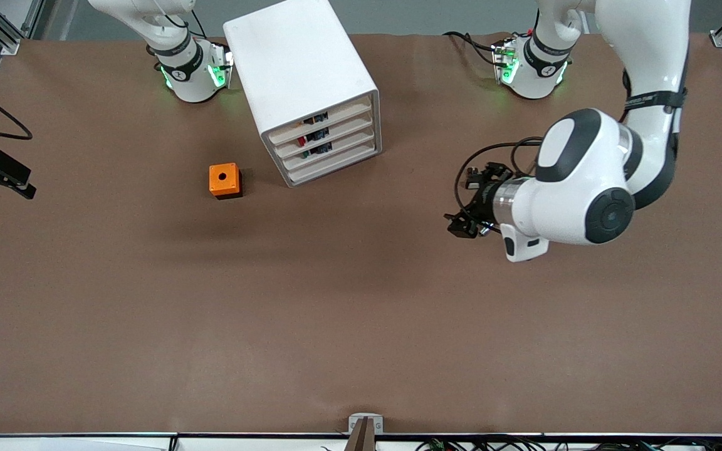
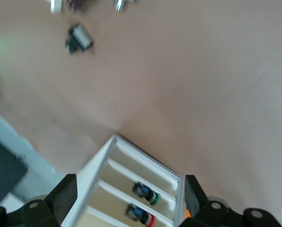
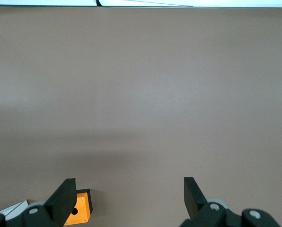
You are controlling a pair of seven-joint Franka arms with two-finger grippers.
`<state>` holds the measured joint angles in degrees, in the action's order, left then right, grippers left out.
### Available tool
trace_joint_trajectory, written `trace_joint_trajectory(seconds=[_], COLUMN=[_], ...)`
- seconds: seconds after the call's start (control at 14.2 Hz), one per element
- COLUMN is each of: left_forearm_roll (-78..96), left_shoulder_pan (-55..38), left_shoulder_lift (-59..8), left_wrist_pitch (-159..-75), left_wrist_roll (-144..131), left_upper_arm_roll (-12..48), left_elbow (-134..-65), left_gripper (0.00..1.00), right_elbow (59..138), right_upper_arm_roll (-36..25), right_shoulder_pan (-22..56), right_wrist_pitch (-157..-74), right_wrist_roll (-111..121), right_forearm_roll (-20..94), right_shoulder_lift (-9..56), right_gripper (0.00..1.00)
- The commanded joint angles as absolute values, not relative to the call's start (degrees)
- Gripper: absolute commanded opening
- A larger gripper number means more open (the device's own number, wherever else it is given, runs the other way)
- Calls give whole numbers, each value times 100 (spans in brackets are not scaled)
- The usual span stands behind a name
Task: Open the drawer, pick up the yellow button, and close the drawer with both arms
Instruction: 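Reach the left gripper toward the white cabinet's drawer handle, then grasp the drawer handle with the left gripper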
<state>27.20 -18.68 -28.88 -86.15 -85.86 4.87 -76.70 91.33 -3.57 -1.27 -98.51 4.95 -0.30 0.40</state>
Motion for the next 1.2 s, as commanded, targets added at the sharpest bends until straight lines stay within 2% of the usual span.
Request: trace_joint_trajectory(seconds=[0.0,0.71,0.85,0.99,1.13], left_forearm_roll=[3302,5026,5316,5493,5572], left_shoulder_pan=[-1959,-2372,-2461,-2566,-2715], left_shoulder_lift=[-3260,-4517,-4666,-4772,-4834], left_wrist_pitch=[-8464,-7805,-7542,-7489,-7348], left_wrist_roll=[-9777,-13164,-13393,-13535,-13535], left_upper_arm_roll=[501,949,949,1028,1046], left_elbow=[-7453,-7304,-7304,-7321,-7330], left_gripper=[100,97,88,68,54], right_elbow=[9009,9009,9009,9009,9009], right_upper_arm_roll=[-299,-299,-299,-299,-299], right_shoulder_pan=[-220,-220,-211,-211,-211], right_wrist_pitch=[-9782,-9791,-9791,-9791,-9791], right_wrist_roll=[475,475,475,475,475], right_forearm_roll=[-35,-35,-35,-35,-35], right_shoulder_lift=[79,79,79,79,79], right_gripper=[100,100,100,100,100])
